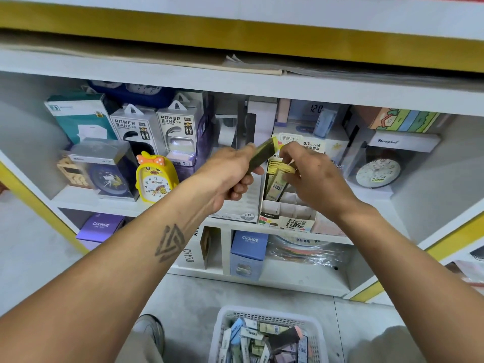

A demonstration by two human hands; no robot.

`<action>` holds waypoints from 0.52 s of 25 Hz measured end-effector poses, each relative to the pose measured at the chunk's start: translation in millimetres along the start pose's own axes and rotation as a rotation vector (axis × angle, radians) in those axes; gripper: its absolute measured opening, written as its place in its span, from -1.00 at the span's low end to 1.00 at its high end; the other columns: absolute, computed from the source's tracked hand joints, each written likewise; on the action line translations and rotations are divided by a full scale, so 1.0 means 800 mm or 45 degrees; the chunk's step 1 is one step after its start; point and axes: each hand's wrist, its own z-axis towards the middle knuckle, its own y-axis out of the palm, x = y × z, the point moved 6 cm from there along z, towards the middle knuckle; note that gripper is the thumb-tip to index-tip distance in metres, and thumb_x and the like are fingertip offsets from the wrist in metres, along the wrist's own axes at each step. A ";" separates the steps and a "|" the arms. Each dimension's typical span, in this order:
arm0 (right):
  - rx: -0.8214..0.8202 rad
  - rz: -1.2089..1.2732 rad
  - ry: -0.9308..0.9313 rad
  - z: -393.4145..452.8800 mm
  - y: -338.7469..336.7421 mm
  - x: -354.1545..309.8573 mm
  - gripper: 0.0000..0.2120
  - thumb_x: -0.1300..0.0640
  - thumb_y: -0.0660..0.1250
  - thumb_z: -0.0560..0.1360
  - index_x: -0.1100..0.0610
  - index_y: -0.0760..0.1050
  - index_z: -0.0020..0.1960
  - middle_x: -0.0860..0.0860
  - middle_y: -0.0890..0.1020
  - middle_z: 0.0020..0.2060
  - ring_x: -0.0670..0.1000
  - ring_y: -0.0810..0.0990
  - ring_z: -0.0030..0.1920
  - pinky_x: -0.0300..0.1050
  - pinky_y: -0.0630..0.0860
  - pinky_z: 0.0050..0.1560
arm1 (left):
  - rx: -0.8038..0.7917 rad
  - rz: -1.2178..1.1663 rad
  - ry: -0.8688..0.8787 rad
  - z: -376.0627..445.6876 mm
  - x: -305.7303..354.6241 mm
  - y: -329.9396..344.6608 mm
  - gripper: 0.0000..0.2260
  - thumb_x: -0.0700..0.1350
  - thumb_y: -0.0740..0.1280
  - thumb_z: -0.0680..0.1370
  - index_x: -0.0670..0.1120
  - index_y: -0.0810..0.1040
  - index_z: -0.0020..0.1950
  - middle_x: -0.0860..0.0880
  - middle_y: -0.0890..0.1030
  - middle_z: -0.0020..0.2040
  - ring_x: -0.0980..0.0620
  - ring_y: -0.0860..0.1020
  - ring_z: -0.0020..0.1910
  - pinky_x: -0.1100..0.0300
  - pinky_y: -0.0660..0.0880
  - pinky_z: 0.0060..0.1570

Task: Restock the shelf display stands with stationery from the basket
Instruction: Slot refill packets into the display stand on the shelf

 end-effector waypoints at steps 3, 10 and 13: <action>0.123 -0.046 0.033 0.003 -0.003 0.001 -0.81 0.29 0.43 0.50 0.16 0.51 0.07 0.03 0.61 -0.07 0.11 0.59 -0.12 0.05 0.54 -0.11 | -0.031 0.053 0.033 0.002 -0.003 0.006 -0.56 0.16 0.20 0.63 -0.21 0.58 0.01 0.02 0.35 -0.45 0.09 0.28 -0.54 0.27 0.26 -0.53; 0.177 1.359 0.820 -0.003 0.002 0.023 -0.91 0.25 0.29 0.62 0.24 0.56 0.01 0.12 0.69 -0.32 0.05 0.65 -0.37 -0.14 0.57 -0.31 | -0.067 0.270 0.201 0.009 -0.013 0.019 -0.80 -0.01 0.43 0.53 -0.08 0.48 -0.12 0.02 0.41 -0.36 0.06 0.34 -0.42 0.20 0.36 -0.45; 0.185 1.252 0.738 -0.006 -0.006 0.020 -0.92 0.32 0.37 0.56 0.30 0.56 0.05 0.10 0.67 -0.35 0.00 0.62 -0.41 -0.18 0.55 -0.34 | -0.080 0.418 0.290 0.007 -0.015 0.023 -0.77 0.01 0.48 0.48 -0.04 0.47 -0.05 0.00 0.55 -0.24 0.05 0.48 -0.34 0.15 0.46 -0.35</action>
